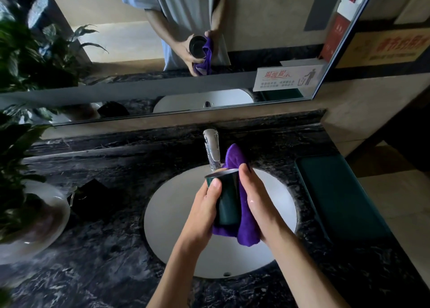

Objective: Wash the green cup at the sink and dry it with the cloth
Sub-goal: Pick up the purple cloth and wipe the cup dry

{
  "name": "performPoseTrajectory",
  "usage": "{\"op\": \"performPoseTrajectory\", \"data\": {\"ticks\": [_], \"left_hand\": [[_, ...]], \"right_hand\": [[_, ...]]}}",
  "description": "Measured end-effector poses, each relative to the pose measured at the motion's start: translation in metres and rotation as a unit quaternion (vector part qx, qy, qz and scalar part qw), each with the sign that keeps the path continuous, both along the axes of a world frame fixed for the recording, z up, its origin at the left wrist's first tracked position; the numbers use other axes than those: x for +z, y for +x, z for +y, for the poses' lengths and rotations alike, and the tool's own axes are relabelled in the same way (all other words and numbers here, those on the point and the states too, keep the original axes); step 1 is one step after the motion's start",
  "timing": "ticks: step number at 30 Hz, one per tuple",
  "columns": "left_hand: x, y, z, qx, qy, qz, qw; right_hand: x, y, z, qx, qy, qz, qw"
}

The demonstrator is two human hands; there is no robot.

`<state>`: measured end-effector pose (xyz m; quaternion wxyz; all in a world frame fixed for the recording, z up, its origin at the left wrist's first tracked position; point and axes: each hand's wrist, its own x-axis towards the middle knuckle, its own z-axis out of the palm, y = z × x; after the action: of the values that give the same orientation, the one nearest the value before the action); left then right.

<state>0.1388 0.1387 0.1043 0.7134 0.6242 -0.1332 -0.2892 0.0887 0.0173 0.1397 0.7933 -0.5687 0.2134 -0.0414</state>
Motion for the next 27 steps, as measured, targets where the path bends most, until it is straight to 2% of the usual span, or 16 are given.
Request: {"op": "performPoseTrajectory", "data": {"ticks": [3,7,9,11,13,15,16,18,20,21,25,27], "left_hand": [[-0.006,0.0,0.003,0.04,-0.006,-0.003,0.999],[-0.002,0.008,0.006,0.078,0.053,0.015,0.995],[-0.001,0.01,0.003,0.08,0.057,0.046,0.994],[-0.008,0.014,0.001,0.125,-0.009,0.181,0.975],[-0.027,0.017,0.004,0.163,0.004,0.269,0.949],[-0.041,0.009,0.01,0.095,0.049,0.281,0.954],[-0.044,0.005,0.01,0.065,0.069,0.285,0.954],[-0.044,0.002,0.009,0.024,0.052,0.264,0.963],[-0.037,0.0,0.005,-0.016,-0.012,0.191,0.981],[-0.03,0.001,0.002,-0.026,-0.04,0.187,0.981],[-0.005,-0.001,-0.009,0.071,-0.098,0.189,0.975],[0.002,0.003,-0.012,0.114,-0.124,0.223,0.96]], "right_hand": [[0.001,0.004,-0.006,0.03,-0.06,-0.047,0.997],[0.0,0.001,-0.007,0.038,-0.028,-0.05,0.998],[-0.001,-0.001,-0.006,0.027,0.033,-0.04,0.998],[0.001,-0.004,-0.005,0.025,0.101,-0.027,0.994],[0.003,-0.01,-0.005,0.048,0.197,-0.011,0.979],[0.005,-0.015,-0.003,0.077,0.291,0.008,0.954],[0.005,-0.016,-0.003,0.086,0.304,0.01,0.949],[0.002,-0.013,-0.004,0.082,0.258,-0.006,0.963],[-0.003,-0.007,-0.008,0.046,0.145,-0.022,0.988],[-0.006,-0.004,-0.01,0.031,0.099,-0.03,0.994],[-0.007,0.006,-0.012,0.016,-0.009,-0.05,0.999],[-0.003,0.009,-0.014,0.017,-0.063,-0.045,0.997]]}}
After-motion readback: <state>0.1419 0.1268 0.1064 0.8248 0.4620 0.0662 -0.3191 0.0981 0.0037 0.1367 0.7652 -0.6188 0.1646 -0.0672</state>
